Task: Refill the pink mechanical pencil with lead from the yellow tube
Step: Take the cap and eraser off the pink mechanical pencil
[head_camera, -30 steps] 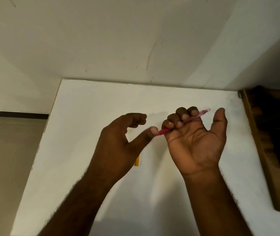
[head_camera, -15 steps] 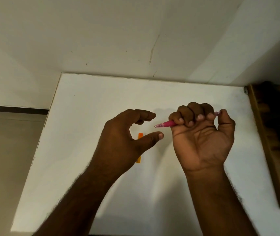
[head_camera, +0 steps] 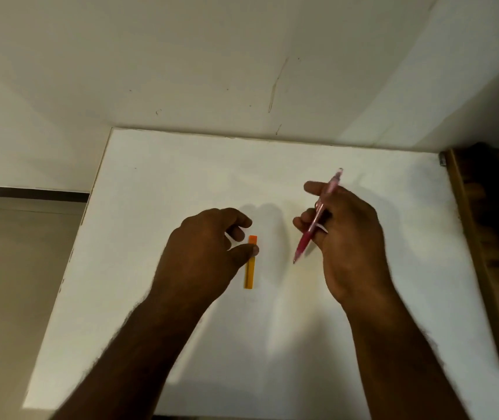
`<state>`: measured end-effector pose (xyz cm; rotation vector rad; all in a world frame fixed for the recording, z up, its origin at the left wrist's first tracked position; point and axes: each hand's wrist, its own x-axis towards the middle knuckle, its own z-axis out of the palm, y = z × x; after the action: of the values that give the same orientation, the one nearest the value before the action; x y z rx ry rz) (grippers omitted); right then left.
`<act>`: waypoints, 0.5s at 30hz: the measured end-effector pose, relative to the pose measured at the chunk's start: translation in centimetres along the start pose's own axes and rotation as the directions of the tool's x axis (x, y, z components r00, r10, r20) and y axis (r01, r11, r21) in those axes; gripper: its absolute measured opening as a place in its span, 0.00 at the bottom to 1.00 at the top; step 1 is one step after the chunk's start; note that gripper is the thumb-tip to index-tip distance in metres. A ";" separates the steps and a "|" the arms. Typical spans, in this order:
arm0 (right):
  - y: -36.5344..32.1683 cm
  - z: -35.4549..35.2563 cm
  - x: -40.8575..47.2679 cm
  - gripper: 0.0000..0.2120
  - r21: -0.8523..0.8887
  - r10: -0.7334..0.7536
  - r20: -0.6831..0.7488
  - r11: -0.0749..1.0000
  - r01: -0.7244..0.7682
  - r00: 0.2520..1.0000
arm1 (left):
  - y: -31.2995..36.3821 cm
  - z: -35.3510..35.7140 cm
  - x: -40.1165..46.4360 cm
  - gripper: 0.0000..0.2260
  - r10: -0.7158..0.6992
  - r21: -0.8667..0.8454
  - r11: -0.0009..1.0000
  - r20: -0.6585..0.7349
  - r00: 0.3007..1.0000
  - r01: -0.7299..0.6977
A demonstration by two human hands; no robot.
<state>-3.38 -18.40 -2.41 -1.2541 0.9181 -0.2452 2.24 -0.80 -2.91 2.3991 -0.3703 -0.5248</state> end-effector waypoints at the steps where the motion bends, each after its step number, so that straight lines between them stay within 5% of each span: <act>1: 0.2 0.1 -0.1 0.10 -0.179 -0.031 -0.022 0.984 0.027 0.999 | -0.1 0.1 0.1 0.14 -0.020 0.016 1.000 0.011 1.000 0.020; 5: 1.3 0.2 -0.4 0.07 -0.688 -0.189 0.040 0.707 0.164 0.981 | -0.4 0.5 0.5 0.12 -0.076 0.053 0.996 0.022 0.997 0.075; 8: 1.7 0.2 -0.4 0.08 -0.804 -0.201 0.081 0.566 0.183 0.976 | -0.4 0.8 0.6 0.12 -0.108 0.061 0.993 0.032 0.994 0.106; 12: 1.9 0.5 -0.4 0.08 -0.833 -0.198 0.101 0.518 0.192 0.975 | -0.3 0.9 0.6 0.12 -0.116 0.074 0.991 0.032 0.993 0.113; 15: 1.9 0.5 -0.3 0.10 -0.791 -0.171 0.087 0.587 0.172 0.982 | 0.2 0.9 0.7 0.13 -0.103 0.033 0.994 0.033 0.994 0.102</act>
<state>-3.80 -17.16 -3.98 -2.1987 0.9305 0.0457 2.37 -1.67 -3.64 2.4517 -0.2730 -0.6123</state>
